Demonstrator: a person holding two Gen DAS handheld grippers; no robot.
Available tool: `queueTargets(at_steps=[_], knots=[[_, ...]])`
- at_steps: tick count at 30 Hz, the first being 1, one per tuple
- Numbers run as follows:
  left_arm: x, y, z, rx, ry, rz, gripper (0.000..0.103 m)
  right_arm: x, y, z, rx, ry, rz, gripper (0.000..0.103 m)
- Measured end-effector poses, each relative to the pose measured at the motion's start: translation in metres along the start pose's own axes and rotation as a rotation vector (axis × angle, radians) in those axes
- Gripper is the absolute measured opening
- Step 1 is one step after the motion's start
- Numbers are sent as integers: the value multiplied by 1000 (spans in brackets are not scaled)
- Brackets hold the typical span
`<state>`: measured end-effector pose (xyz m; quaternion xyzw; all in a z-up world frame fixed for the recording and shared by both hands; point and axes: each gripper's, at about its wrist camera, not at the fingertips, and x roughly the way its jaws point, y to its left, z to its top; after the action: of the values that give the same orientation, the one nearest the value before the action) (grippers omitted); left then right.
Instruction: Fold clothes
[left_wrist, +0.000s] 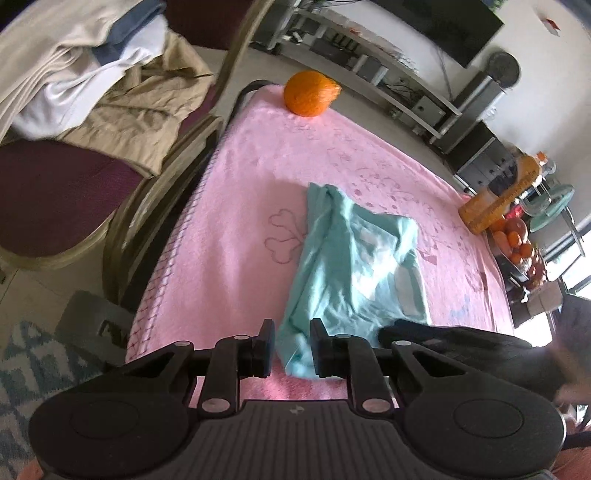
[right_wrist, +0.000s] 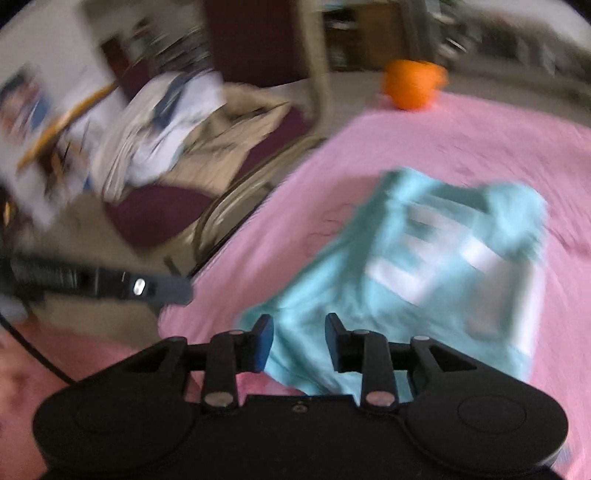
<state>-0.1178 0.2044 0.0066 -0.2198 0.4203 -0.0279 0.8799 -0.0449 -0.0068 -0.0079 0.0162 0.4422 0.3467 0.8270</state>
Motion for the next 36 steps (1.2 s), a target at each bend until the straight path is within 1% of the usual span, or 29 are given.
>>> queueTargets(at_steps=[2,4,5,6,8,9,12,13,14,16,17,18,20,22,24,27,28,29,30,31,33,34,36], knots=[[1,-6,1,29,-8,-11,13,-13,-17,3,85,8,21,33],[11,-23,2,100,-5,-18,12,-29,-36,-1,132,-8,-22,31],[20,-34,1,138,13,-10,12,-36,-46,-3,155,-16,-44,29],[31,-45,0,175,40,6,12,-37,-52,-6,149,-18,-66,25],[55,-63,-2,236,103,59,12,-36,-62,-12,147,-22,-102,25],[66,-70,-4,262,136,90,13,-32,-65,-16,146,-22,-100,25],[96,-79,-13,320,254,222,12,-18,-68,-27,116,-19,-114,25],[105,-82,-16,338,293,265,12,-12,-67,-30,82,-2,-135,25],[110,-81,-20,341,315,298,15,-6,-65,-35,49,28,-166,25],[101,-78,-23,370,304,310,16,-3,-60,-46,-31,58,-211,23],[97,-77,-24,375,299,309,16,-8,-59,-44,-33,69,-223,23],[90,-76,-25,380,294,302,13,-13,-59,-43,-36,79,-236,23],[71,-77,-20,369,231,251,13,-23,-58,-39,-42,100,-261,23],[41,-78,-7,327,130,156,15,-47,-63,-26,14,52,-222,23],[18,-81,10,292,37,99,15,-72,-67,-9,47,-3,-183,23],[1,-86,38,255,-71,80,17,-107,-68,21,50,-93,-141,25],[5,-86,48,244,-88,84,18,-111,-71,30,45,-108,-135,30],[8,-85,58,232,-104,88,21,-115,-73,39,41,-123,-130,32],[20,-83,67,221,-99,93,24,-119,-75,48,37,-138,-125,35],[31,-82,76,208,-94,98,24,-116,-79,55,35,-144,-125,38],[62,-75,91,163,-50,108,24,-101,-94,64,47,-135,-140,42],[76,-71,98,145,-34,116,23,-92,-102,68,58,-129,-145,46],[102,-66,112,103,-6,117,23,-70,-125,73,115,-108,-137,49]])
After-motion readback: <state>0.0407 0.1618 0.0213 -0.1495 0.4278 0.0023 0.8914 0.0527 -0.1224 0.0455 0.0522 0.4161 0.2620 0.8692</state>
